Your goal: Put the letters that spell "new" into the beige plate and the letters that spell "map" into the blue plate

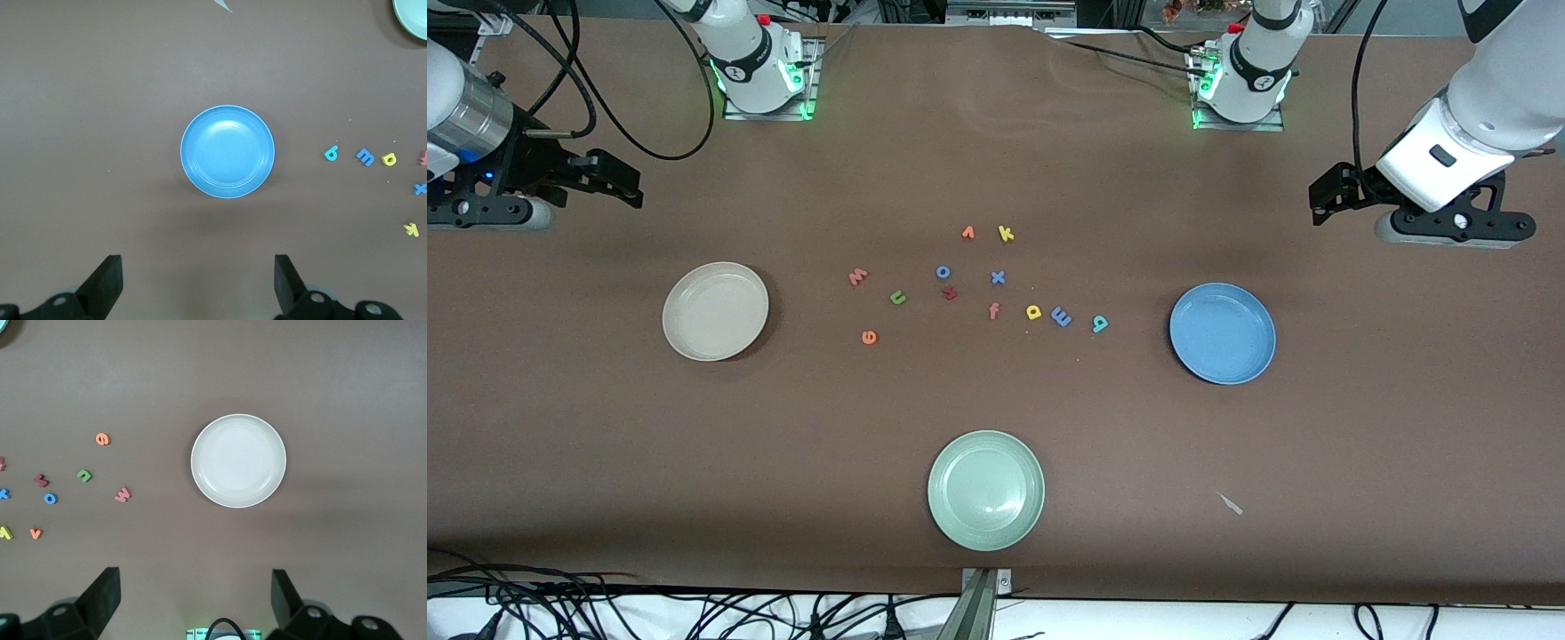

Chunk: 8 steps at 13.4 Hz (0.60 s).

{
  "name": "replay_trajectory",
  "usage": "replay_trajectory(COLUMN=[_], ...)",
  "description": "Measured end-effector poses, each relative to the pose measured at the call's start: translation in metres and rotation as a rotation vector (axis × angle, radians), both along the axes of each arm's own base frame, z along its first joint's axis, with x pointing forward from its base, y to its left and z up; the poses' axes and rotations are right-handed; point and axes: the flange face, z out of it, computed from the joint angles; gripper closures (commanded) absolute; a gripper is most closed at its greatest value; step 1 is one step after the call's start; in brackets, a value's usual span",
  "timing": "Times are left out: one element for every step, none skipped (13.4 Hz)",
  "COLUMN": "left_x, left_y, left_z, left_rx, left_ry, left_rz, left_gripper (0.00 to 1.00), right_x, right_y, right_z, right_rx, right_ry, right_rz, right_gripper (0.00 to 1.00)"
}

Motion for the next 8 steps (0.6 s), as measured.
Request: replay_trajectory(left_x=[0.0,0.0,0.001,0.003,0.006,0.009,0.013,0.018], left_y=[0.0,0.0,0.0,0.0,-0.001,-0.001,-0.002,-0.005], left_z=[0.0,0.001,0.003,0.006,0.008,0.007,0.004,-0.001], left_rx=[0.0,0.0,-0.002,-0.004,-0.006,-0.007,-0.009,-0.01], left_ry=[0.0,-0.002,-0.01,-0.017,-0.022,-0.022,-0.017,-0.011], left_rz=[0.0,0.0,-0.001,0.0,-0.001,-0.001,-0.003,-0.008], left_gripper=[0.0,0.0,0.0,0.0,0.0,0.0,0.0,0.0], right_x=[0.0,0.0,0.0,0.0,0.0,0.0,0.0,0.0], right_y=[0.0,0.0,0.0,0.0,0.0,0.0,0.0,0.0], right_z=[0.0,0.0,0.0,0.0,0.0,0.0,0.0,0.0], right_rx=[0.0,0.0,0.0,0.0,0.0,0.0,0.0,0.0], right_ry=[0.0,0.0,0.0,0.0,0.0,0.0,0.0,0.0], right_rz=[0.0,0.0,0.0,0.0,0.0,0.0,0.0,0.0], right_gripper=[0.0,0.0,0.0,0.0,0.0,0.0,0.0,0.0])
